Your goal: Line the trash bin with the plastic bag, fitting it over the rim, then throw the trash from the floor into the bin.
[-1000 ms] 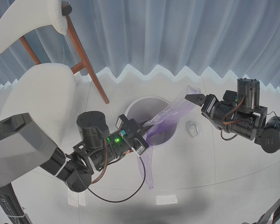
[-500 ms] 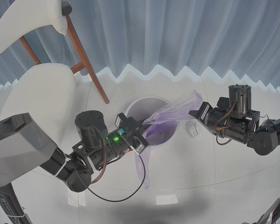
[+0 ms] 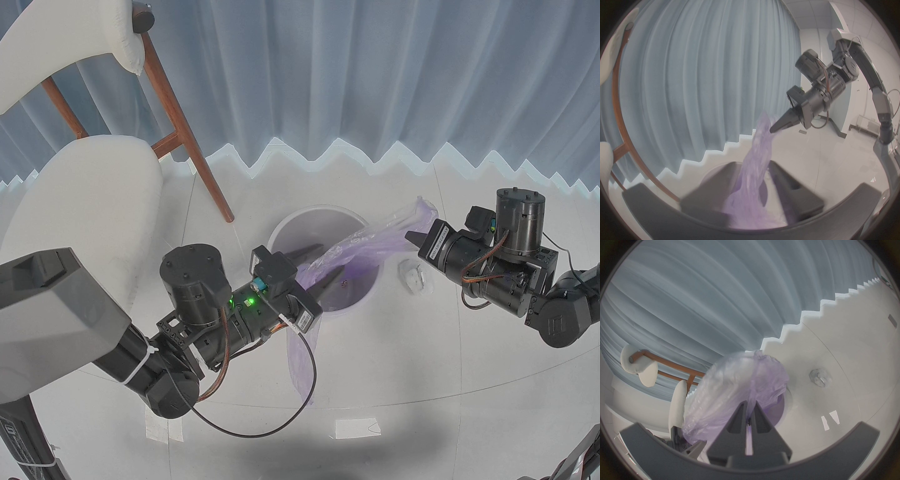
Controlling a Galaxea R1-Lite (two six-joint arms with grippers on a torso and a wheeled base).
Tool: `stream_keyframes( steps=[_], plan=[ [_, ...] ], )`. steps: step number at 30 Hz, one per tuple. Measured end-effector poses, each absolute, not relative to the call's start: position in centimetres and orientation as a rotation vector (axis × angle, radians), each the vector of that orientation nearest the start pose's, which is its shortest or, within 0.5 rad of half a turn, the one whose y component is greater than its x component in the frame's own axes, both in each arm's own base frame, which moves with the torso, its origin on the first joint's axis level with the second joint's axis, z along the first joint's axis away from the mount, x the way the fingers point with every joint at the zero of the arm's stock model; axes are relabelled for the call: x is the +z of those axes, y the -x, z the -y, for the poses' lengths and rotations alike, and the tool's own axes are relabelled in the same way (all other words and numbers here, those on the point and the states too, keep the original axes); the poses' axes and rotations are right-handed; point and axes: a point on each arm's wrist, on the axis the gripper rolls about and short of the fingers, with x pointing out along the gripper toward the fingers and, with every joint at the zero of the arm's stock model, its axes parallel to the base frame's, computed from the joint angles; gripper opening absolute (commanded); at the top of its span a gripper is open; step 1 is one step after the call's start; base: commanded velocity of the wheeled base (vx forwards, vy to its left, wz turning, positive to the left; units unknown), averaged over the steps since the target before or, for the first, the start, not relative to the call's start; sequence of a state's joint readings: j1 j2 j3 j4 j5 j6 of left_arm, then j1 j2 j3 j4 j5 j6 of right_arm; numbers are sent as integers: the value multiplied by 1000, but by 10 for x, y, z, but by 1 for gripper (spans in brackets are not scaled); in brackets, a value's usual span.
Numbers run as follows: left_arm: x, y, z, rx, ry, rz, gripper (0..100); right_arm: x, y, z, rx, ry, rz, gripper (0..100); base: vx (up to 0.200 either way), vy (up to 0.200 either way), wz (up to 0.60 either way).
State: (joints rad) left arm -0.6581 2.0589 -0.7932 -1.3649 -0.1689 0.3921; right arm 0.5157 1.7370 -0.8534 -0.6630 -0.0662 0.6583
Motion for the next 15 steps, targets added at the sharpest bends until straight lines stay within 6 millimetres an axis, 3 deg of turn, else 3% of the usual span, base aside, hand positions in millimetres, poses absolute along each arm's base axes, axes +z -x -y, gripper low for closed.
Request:
stream_keyframes(
  steps=[6, 15],
  plan=[
    [137, -281, 218, -779, -237, 217, 100, 181, -274, -153, 358, -544, -365, 0, 0, 0, 0],
    [129, -265, 173, -709, -103, 64, 100, 175, -269, -151, 360, -488, -375, 0, 0, 0, 0]
  ],
)
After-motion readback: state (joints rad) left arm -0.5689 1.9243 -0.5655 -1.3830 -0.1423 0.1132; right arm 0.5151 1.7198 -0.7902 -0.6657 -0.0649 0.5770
